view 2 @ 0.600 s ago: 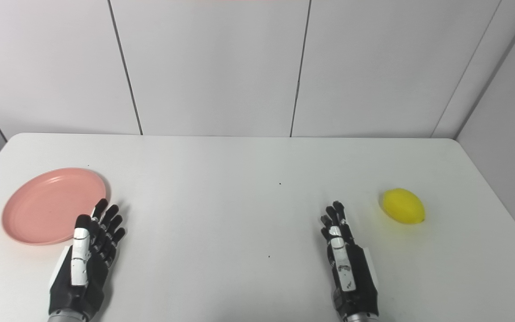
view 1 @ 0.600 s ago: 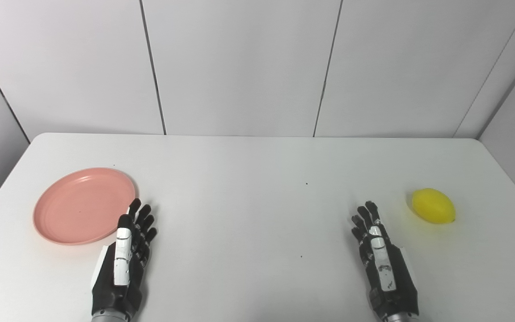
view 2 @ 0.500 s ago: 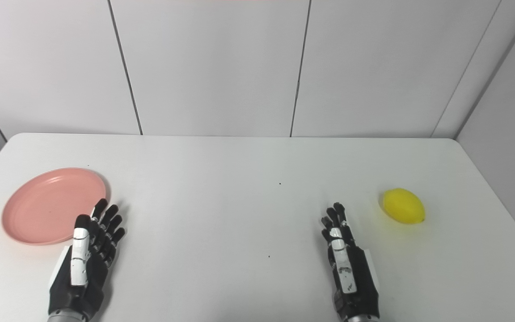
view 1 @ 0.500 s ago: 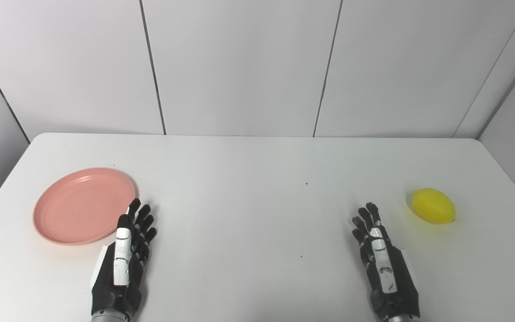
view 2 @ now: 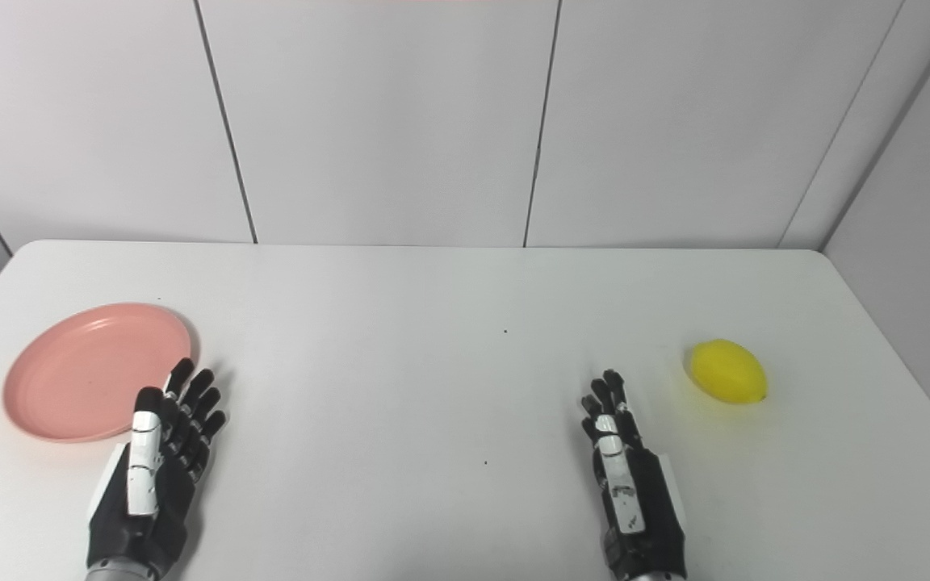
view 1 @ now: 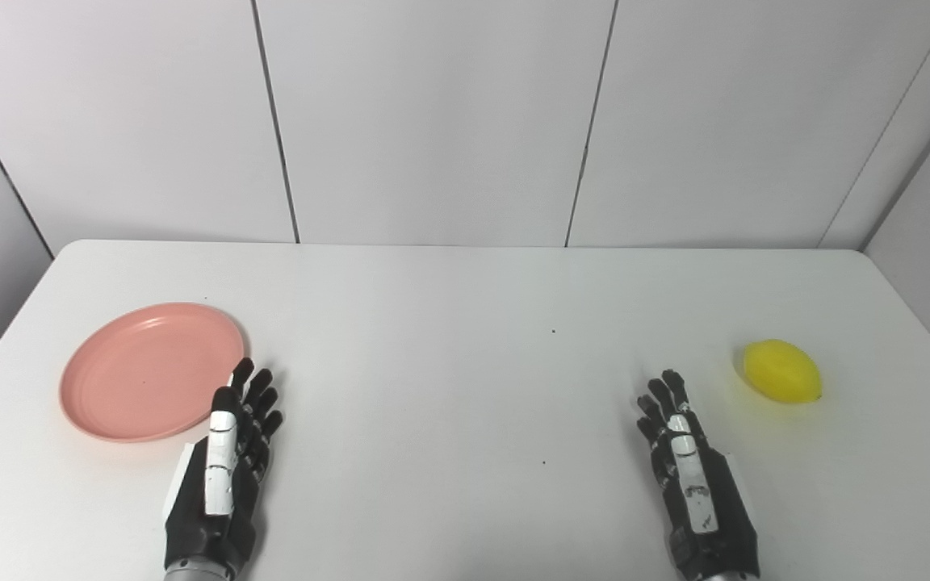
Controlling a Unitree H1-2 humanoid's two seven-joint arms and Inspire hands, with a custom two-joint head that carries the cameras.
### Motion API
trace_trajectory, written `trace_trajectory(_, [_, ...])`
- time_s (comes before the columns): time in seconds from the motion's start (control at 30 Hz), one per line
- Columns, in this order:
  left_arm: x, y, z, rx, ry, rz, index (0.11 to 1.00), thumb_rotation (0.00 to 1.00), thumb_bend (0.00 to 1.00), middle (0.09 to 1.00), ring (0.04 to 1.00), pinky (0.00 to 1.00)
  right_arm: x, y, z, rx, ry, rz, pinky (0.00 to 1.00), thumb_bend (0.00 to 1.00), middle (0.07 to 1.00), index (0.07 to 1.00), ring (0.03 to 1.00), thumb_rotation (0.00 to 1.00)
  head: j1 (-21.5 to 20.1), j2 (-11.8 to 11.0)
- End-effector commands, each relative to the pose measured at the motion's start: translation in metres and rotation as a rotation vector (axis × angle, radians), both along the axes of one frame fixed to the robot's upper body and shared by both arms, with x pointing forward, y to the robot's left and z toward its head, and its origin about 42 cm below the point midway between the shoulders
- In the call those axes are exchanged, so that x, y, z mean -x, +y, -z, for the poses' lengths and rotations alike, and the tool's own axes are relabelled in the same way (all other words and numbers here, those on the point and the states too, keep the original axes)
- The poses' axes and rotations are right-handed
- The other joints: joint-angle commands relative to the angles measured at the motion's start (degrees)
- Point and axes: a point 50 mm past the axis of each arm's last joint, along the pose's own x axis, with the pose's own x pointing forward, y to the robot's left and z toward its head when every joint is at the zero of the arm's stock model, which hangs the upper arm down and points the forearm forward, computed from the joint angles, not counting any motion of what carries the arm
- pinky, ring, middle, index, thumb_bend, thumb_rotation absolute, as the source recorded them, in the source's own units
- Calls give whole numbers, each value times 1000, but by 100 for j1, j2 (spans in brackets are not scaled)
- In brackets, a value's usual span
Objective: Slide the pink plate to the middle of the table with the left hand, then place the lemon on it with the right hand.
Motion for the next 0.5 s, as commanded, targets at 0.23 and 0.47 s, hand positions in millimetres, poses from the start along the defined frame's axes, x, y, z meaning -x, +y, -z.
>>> trace_trajectory(0.23, [24, 4, 8, 10, 23, -18, 1000, 1000, 683, 989, 1000, 1000, 6, -1, 9, -12, 42, 2, 1000, 766, 980, 989, 975, 844, 6, -15])
trace_trajectory(0.47, [24, 1, 11, 10, 23, -16, 1000, 1000, 679, 989, 1000, 1000, 6, -4, 13, -7, 43, 3, 1000, 749, 983, 992, 976, 855, 133, -142])
